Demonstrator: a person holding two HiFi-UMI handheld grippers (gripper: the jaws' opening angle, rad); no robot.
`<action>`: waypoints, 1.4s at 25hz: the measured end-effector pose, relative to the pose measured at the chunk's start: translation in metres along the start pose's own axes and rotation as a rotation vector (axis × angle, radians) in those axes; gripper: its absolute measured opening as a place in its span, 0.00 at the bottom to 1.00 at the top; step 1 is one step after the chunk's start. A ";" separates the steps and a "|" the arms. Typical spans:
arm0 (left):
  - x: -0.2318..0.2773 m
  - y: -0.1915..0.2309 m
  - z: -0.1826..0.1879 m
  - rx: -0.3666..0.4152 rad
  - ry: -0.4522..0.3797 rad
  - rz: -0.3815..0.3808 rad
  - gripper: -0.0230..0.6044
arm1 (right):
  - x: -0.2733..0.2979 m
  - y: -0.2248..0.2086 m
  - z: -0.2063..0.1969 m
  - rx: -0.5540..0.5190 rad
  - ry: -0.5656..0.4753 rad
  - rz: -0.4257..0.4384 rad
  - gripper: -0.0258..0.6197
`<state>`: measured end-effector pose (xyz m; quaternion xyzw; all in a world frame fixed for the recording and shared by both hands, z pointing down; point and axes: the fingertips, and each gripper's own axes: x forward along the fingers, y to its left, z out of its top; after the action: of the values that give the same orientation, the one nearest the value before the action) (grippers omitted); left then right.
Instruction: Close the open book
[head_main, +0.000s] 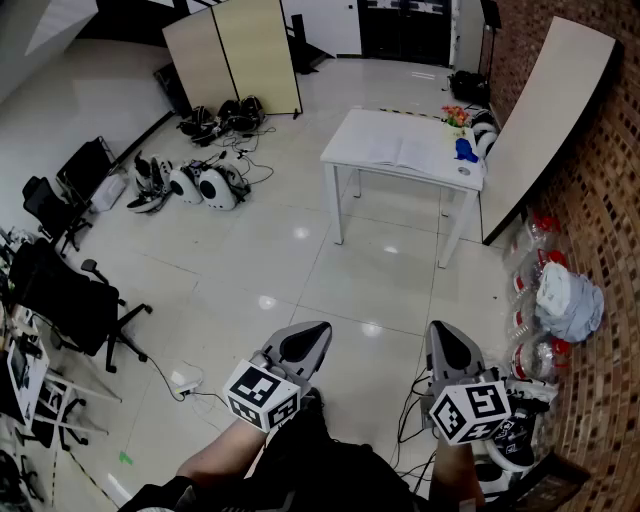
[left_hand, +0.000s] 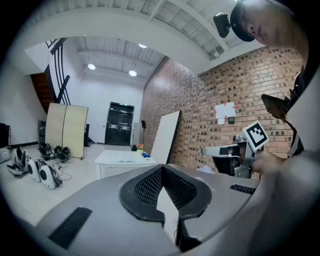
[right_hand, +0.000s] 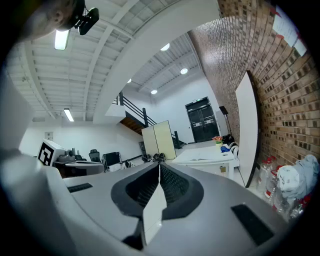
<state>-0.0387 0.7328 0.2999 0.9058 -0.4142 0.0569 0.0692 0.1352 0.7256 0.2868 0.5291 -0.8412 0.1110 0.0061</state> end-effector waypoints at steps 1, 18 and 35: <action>0.008 0.013 0.002 -0.007 -0.007 -0.001 0.03 | 0.014 -0.003 0.001 0.001 0.005 -0.008 0.04; 0.129 0.253 0.041 -0.062 -0.069 -0.088 0.03 | 0.273 -0.006 0.031 -0.028 0.086 -0.101 0.04; 0.357 0.335 0.075 -0.030 0.002 -0.070 0.03 | 0.457 -0.169 0.070 0.016 0.090 -0.016 0.04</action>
<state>-0.0565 0.2380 0.3092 0.9186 -0.3828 0.0492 0.0852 0.0926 0.2359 0.3071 0.5305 -0.8349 0.1413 0.0404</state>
